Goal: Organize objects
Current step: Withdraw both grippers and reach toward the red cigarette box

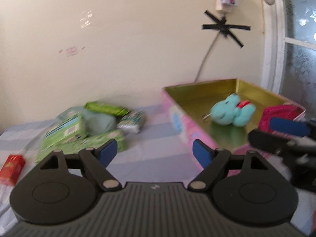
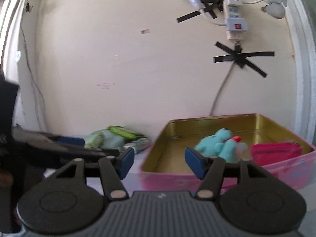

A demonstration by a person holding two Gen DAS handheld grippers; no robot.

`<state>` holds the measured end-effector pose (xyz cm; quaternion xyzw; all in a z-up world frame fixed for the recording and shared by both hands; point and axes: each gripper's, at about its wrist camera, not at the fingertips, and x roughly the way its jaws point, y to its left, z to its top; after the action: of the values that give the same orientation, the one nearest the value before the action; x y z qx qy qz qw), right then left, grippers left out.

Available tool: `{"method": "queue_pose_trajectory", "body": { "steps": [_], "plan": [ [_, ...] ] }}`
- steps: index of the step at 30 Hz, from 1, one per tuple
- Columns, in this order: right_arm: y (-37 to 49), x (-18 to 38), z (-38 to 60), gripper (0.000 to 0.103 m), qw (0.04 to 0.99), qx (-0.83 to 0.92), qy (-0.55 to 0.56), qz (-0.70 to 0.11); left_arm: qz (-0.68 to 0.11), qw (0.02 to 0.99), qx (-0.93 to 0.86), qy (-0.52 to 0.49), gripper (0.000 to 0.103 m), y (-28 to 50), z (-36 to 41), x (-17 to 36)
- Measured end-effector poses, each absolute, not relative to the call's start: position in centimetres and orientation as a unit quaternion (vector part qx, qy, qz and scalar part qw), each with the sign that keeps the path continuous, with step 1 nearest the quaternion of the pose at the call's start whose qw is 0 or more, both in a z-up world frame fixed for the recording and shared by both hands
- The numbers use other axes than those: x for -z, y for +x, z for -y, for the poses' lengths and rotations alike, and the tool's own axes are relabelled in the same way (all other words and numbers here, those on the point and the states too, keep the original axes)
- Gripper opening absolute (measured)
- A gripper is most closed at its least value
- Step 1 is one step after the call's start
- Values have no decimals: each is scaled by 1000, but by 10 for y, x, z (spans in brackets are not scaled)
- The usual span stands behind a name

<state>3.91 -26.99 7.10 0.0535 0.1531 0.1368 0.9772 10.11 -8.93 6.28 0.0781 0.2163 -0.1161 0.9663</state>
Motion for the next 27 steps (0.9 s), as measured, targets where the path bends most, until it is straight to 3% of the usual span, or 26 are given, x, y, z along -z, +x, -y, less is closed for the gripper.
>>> {"method": "queue_pose_trajectory", "body": {
  "steps": [27],
  "plan": [
    [101, 6, 126, 61, 895, -262, 46, -358, -283, 957, -56, -4, 85, 103, -106, -9]
  ]
}}
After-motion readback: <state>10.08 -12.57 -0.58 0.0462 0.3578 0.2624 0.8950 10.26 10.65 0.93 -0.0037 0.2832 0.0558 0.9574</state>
